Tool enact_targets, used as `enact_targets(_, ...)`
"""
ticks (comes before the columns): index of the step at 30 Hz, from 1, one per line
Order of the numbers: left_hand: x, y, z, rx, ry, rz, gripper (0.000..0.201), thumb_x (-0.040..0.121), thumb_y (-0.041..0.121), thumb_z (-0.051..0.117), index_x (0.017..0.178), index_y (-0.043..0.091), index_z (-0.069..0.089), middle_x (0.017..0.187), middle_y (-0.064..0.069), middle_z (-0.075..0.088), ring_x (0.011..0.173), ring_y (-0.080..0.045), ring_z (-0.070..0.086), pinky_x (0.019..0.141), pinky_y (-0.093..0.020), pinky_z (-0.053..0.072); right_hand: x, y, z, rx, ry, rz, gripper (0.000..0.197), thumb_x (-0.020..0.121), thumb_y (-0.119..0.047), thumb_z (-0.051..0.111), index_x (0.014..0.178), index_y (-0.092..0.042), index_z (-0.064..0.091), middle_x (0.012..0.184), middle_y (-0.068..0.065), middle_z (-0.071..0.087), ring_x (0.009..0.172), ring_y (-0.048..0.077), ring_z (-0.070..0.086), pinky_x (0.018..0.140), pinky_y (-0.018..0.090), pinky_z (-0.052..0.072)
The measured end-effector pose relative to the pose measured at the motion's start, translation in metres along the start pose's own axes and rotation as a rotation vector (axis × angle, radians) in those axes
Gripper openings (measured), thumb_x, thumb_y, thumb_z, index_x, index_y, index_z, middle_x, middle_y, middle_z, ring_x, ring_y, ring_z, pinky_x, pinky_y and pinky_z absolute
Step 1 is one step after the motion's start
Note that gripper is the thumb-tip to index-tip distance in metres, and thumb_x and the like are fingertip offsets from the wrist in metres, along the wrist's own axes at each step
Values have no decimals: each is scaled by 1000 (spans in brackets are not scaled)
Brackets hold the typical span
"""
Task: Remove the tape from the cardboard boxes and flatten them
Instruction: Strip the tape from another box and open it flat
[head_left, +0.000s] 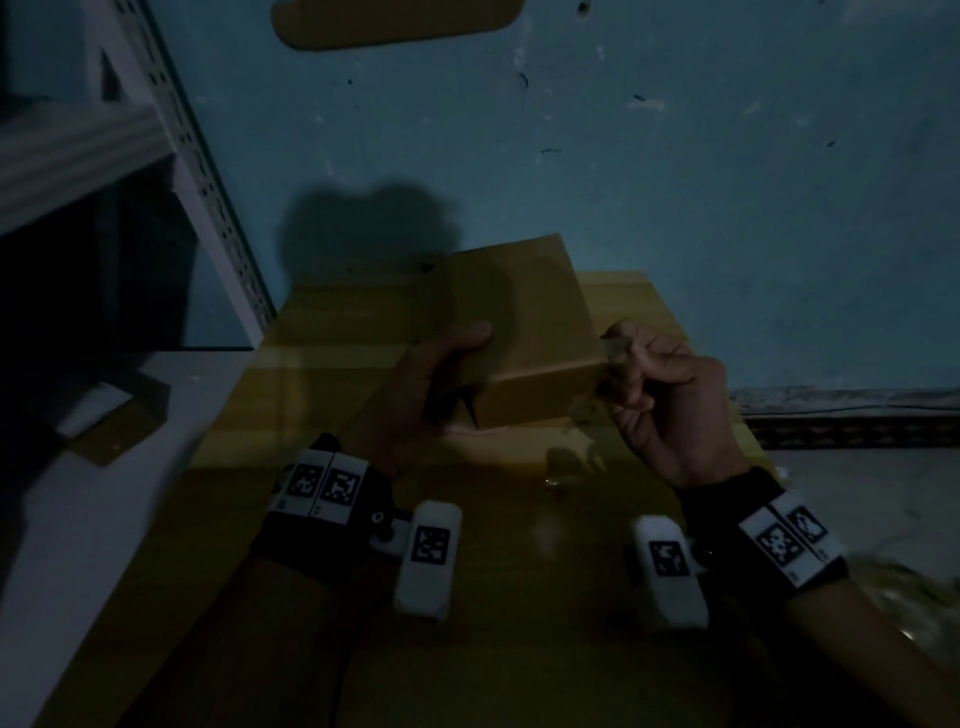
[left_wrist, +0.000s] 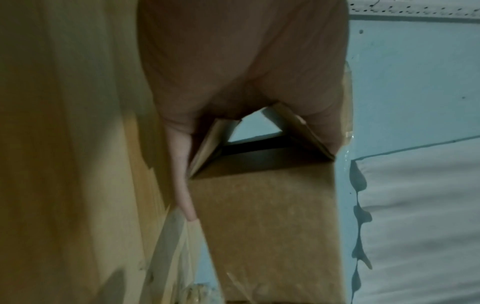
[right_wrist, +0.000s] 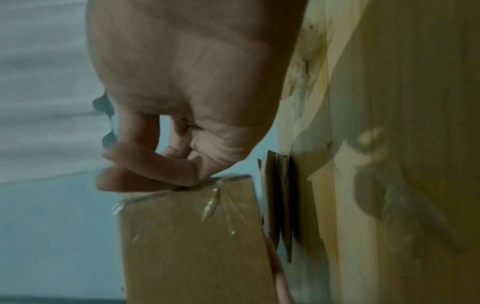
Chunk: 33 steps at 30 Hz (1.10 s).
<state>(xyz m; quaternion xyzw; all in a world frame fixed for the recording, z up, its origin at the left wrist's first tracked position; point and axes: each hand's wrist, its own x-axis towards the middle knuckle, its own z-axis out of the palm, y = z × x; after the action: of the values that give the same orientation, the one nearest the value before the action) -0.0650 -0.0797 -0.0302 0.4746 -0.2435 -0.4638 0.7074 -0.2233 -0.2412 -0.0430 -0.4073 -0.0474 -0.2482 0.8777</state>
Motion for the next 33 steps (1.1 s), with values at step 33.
enact_targets(33, -2, 7, -6, 15, 28, 300, 77, 52, 41, 92, 120, 19, 65, 117, -3, 73, 106, -22, 70, 77, -30, 58, 2, -12, -3, -286, 327, -103, 18, 86, -23, 63, 83, -6, 68, 81, 5, 71, 66, 5, 65, 59, 10, 52)
